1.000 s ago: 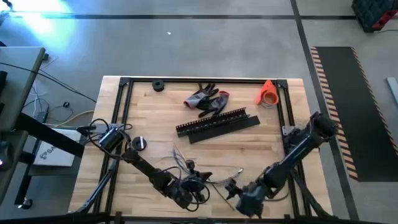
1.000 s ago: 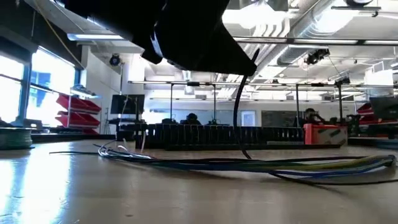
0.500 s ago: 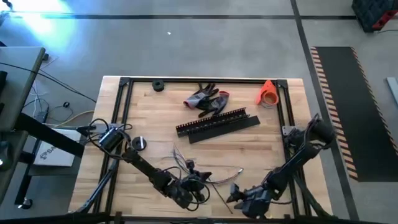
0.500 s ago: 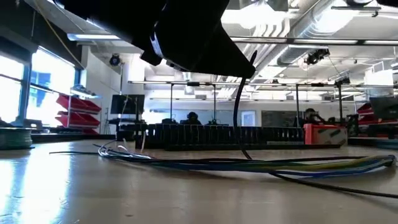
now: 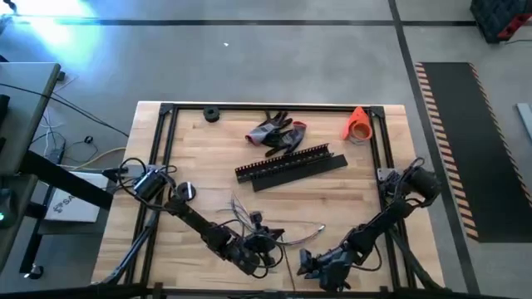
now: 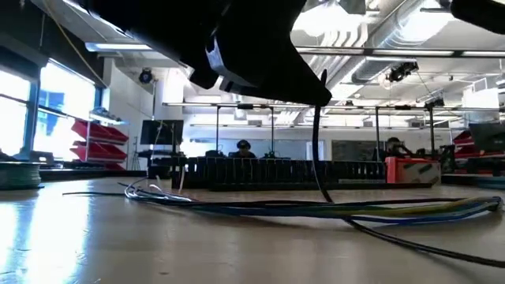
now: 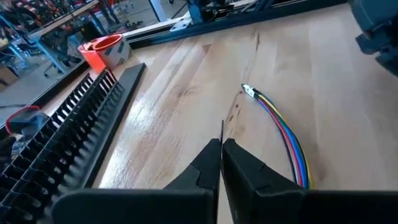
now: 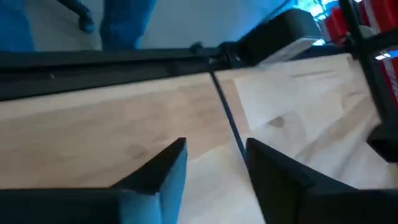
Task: Ziptie cables
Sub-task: Wrap the cables using a black zip tie
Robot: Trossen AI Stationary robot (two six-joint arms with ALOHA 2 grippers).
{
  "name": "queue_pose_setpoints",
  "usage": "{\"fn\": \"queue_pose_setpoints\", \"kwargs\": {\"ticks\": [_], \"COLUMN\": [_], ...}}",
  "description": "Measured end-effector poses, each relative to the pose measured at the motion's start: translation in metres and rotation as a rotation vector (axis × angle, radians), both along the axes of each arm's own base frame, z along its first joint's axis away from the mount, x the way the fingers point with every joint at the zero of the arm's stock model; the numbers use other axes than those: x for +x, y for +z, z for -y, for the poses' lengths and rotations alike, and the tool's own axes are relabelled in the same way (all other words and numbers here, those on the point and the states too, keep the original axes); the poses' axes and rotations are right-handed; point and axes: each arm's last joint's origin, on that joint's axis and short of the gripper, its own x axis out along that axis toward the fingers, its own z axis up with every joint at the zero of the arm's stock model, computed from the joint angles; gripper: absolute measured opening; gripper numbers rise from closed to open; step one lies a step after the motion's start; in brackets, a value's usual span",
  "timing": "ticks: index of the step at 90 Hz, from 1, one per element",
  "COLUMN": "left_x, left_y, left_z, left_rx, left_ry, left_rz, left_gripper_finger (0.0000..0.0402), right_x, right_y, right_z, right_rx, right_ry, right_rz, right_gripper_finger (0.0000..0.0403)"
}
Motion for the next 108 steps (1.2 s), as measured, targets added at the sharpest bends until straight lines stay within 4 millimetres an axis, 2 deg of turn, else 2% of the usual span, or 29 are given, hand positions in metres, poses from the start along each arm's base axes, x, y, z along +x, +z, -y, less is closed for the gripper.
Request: {"fn": "queue_pose_setpoints", "kwargs": {"ticks": [9,19,30,52,62,82,98,108], "left_x": [0.001,0.002,0.001,-0.001,-0.005,-0.011,-0.011,-0.011], "left_y": [-0.001,-0.001,-0.003,-0.004,-0.006,-0.007,-0.008,-0.008], "left_z": [-0.002,-0.002,-0.003,-0.004,-0.002,0.000,0.000,0.000], "left_rx": [-0.010,-0.025,-0.051,-0.136,-0.168,-0.176,-0.174,-0.175], "left_ry": [-0.006,-0.015,-0.001,0.076,0.131,0.187,0.188,0.187], "left_rz": [-0.007,-0.011,-0.013,0.036,0.070,0.102,0.100,0.099], "left_gripper_finger": [0.0000,0.0000,0.0000,0.0000,0.0000,0.0000,0.0000,0.0000], "right_x": [0.002,0.003,0.006,0.024,0.030,0.038,0.042,0.041], "right_y": [0.000,0.001,0.004,0.010,0.008,-0.011,-0.011,-0.010], "right_z": [0.001,0.001,0.001,0.011,0.012,0.002,-0.003,-0.006], "right_rx": [0.014,0.024,0.037,0.078,0.035,-0.064,-0.072,-0.084], "right_ry": [0.017,0.032,0.069,0.046,0.086,0.168,0.162,0.150], "right_rz": [-0.010,0.000,0.027,0.014,0.006,0.022,0.024,0.043], "right_gripper_finger": [0.0097,0.0090,0.0110,0.0183,0.0201,0.0203,0.0202,0.0187]}}
